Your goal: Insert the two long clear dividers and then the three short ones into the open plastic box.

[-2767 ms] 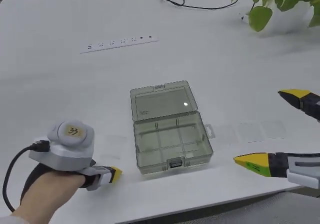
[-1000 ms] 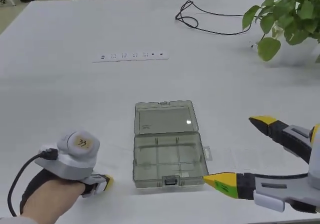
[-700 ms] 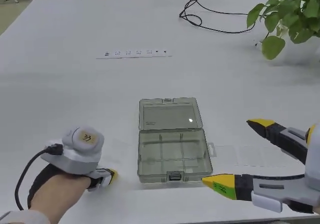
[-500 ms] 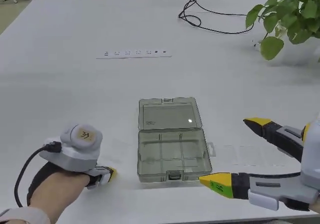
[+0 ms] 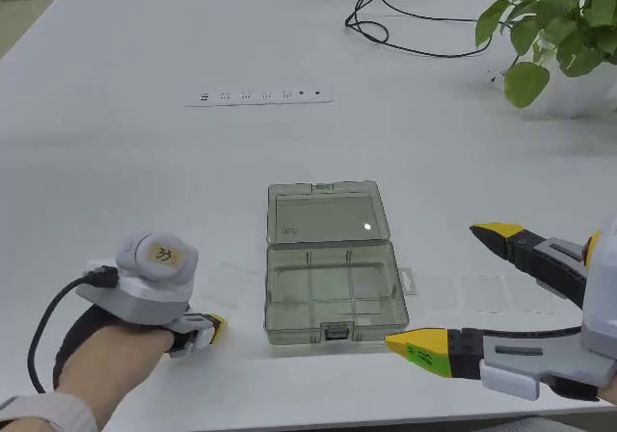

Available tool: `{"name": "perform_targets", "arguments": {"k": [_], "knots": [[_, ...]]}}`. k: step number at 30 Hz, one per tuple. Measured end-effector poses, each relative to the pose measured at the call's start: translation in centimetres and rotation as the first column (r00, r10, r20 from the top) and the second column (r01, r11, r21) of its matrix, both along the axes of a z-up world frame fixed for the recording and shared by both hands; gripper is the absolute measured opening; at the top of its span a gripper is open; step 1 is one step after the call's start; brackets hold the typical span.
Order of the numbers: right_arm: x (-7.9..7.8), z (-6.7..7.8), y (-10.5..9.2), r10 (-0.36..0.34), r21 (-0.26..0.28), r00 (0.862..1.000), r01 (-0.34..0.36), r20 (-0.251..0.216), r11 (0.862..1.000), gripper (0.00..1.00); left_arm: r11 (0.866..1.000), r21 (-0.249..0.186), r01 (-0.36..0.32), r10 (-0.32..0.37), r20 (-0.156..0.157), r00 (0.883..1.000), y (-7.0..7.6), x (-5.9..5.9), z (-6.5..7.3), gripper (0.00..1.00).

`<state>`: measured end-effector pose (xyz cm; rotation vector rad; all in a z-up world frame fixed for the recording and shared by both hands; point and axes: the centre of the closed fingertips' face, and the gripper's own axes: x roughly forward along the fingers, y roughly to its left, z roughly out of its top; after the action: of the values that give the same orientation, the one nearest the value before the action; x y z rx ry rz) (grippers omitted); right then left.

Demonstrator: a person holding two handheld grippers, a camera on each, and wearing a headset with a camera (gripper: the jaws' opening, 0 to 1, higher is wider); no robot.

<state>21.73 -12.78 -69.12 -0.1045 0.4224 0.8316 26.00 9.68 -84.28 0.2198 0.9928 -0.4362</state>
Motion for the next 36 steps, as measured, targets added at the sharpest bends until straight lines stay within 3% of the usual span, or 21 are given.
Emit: {"name": "perform_targets", "arguments": {"k": [5,15,31,36], "knots": [[0.1,-0.2,0.0,-0.002,0.001,1.0,0.002,-0.006,1.0,0.97,1.0,-0.012,-0.003,0.003,0.001,1.0,0.1,-0.1,0.2,0.3],[0.7,-0.7,0.5,-0.006,0.021,0.999,0.007,-0.036,1.0,0.97,0.995,-0.093,-0.03,0.034,0.038,0.999,-0.7,0.4,1.6,0.3],[2.1,-0.1,1.8,-0.066,0.128,0.992,0.08,-0.106,0.989,0.91,0.984,-0.176,-0.009,0.036,0.15,0.988,-1.7,1.8,6.1,0.3],[2.6,-0.1,2.7,-0.067,0.147,0.99,0.084,-0.12,0.986,0.89,0.98,-0.2,0.018,0.021,0.193,0.981,-2.6,2.4,8.0,0.3]]}}
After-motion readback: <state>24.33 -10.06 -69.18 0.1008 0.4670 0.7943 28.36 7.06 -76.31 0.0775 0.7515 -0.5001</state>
